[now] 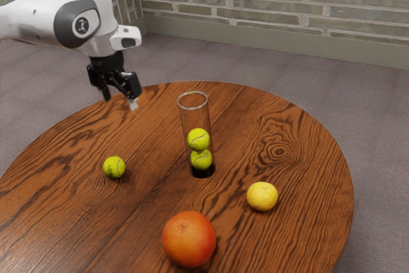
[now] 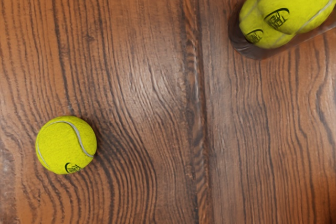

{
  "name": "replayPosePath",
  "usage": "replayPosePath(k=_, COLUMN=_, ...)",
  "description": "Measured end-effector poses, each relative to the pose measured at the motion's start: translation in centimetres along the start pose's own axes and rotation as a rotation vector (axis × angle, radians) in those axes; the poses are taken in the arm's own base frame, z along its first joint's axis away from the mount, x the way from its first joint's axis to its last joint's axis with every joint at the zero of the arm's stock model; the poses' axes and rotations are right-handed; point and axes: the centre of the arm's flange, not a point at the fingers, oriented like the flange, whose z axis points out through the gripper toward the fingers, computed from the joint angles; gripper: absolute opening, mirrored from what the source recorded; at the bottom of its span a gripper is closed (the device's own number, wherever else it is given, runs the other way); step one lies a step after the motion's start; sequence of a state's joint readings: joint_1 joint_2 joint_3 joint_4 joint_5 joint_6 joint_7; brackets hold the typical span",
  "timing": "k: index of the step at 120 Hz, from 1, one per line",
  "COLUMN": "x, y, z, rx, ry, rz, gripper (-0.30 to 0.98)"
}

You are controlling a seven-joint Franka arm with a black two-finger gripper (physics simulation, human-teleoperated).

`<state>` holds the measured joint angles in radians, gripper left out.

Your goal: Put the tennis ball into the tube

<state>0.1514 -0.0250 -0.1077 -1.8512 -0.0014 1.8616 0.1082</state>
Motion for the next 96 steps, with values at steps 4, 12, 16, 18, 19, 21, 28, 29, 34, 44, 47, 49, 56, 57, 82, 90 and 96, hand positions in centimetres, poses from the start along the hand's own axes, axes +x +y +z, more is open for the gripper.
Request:
replayPosePath(k=4, x=-0.2, y=-0.1, z=-0.5, rx=0.001, ry=0.009, rz=-0.003, gripper=0.68)
replayPosePath(k=12, x=-0.3, y=-0.3, z=-0.6, rx=0.001, ry=0.011, rz=-0.007, gripper=0.69)
replayPosePath(k=16, x=-0.4, y=-0.4, z=-0.1, rx=-0.001, ry=0.003, rz=-0.008, gripper=0.69)
replayPosePath(k=18, x=-0.6, y=-0.5, z=0.5, rx=-0.002, ry=-0.006, rz=-0.009, gripper=0.69)
replayPosePath(k=19, x=-0.7, y=-0.5, z=0.8, rx=-0.003, ry=-0.01, rz=-0.009, gripper=0.69)
replayPosePath(k=21, x=-0.9, y=-0.6, z=1.5, rx=-0.004, ry=-0.02, rz=-0.011, gripper=0.69)
replayPosePath(k=28, x=-1.5, y=-1.1, z=4.5, rx=-0.009, ry=-0.051, rz=-0.021, gripper=0.69)
replayPosePath(k=29, x=-1.5, y=-1.2, z=4.9, rx=-0.009, ry=-0.054, rz=-0.023, gripper=0.69)
replayPosePath(k=34, x=-1.7, y=-1.9, z=6.7, rx=-0.012, ry=-0.064, rz=-0.036, gripper=0.69)
replayPosePath(k=44, x=-1.5, y=-3.6, z=10.1, rx=-0.013, ry=-0.073, rz=-0.065, gripper=0.69)
replayPosePath(k=47, x=-1.3, y=-4.2, z=11.0, rx=-0.013, ry=-0.071, rz=-0.074, gripper=0.69)
replayPosePath(k=49, x=-1.2, y=-4.6, z=11.6, rx=-0.012, ry=-0.071, rz=-0.082, gripper=0.69)
replayPosePath(k=56, x=-1.1, y=-7.0, z=13.5, rx=-0.009, ry=-0.066, rz=-0.12, gripper=0.69)
replayPosePath(k=57, x=-1.1, y=-7.4, z=13.8, rx=-0.009, ry=-0.065, rz=-0.127, gripper=0.69)
replayPosePath(k=82, x=-1.0, y=-11.5, z=19.5, rx=-0.007, ry=-0.06, rz=-0.186, gripper=0.69)
replayPosePath(k=90, x=-0.8, y=-11.6, z=21.1, rx=-0.008, ry=-0.057, rz=-0.185, gripper=0.69)
replayPosePath(k=96, x=-0.7, y=-11.6, z=22.0, rx=-0.01, ry=-0.056, rz=-0.185, gripper=0.69)
